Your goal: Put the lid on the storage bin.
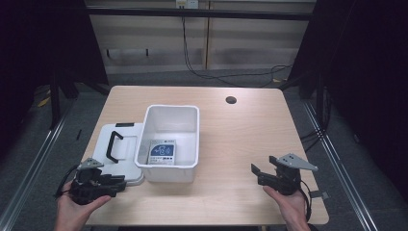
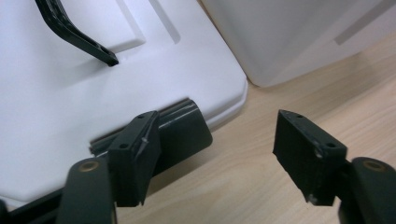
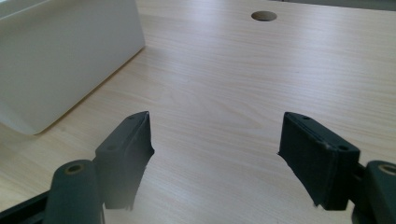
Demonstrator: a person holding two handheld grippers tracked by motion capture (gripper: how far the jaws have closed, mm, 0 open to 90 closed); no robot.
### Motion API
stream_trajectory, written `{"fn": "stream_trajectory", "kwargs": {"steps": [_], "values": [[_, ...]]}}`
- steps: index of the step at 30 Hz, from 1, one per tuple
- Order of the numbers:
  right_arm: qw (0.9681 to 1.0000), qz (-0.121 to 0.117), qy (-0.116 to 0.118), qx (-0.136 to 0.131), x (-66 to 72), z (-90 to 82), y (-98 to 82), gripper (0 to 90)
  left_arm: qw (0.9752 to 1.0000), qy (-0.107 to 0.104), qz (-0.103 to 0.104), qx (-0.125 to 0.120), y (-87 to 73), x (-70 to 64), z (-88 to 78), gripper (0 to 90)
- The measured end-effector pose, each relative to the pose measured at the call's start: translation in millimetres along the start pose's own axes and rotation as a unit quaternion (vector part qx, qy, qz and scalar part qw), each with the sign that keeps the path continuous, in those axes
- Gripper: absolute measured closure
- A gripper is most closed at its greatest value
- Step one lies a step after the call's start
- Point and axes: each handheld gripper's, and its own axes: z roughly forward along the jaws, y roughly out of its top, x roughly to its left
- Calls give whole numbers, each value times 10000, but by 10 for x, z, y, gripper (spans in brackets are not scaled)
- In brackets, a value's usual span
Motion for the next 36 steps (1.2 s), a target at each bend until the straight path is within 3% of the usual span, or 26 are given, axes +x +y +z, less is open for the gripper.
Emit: {"fn": "stream_trajectory", "kwargs": {"steps": [3, 7, 8, 11, 14, 17, 18, 24, 29, 31, 32, 36], "values": [[10000, -34, 41, 36, 8, 5, -1, 248, 10000, -11, 4, 17, -3, -9, 11, 305], [9999, -27, 113, 112, 28, -1, 8, 247, 9997, -226, -4, -28, -14, -8, -20, 377], [9998, -7, 139, 155, 39, -9, 16, 246, 9996, -102, -232, -108, 0, 14, -43, 377], [9996, -50, 215, 202, 61, 2, 17, 245, 9983, -246, -467, -261, 53, 67, -84, 408], [9992, -149, 278, 239, 105, 7, 15, 239, 9976, -342, -558, -206, 95, 105, -104, 417], [9992, -160, 261, 273, 118, 2, -1, 216, 9981, -337, -509, -93, 118, 131, -117, 404], [9990, -198, 245, 329, 127, -8, -29, 213, 9985, -293, -466, 54, 141, 156, -126, 404], [9987, -351, 191, 321, 172, -9, -39, 213, 9986, -263, -455, 37, 203, 197, -197, 412], [9991, -226, 235, 268, 163, -6, -24, 209, 9981, -273, -542, 50, 343, 244, -304, 410], [9991, -241, 222, 279, 168, -4, -19, 209, 9983, -315, -479, 99, 374, 250, -311, 488], [9988, -243, 267, 322, 182, -1, -3, 209, 9981, -223, -537, 189, 432, 244, -317, 474], [9987, -210, 335, 324, 189, -6, 4, 208, 9981, -140, -587, 157, 564, 252, -366, 463]]}}
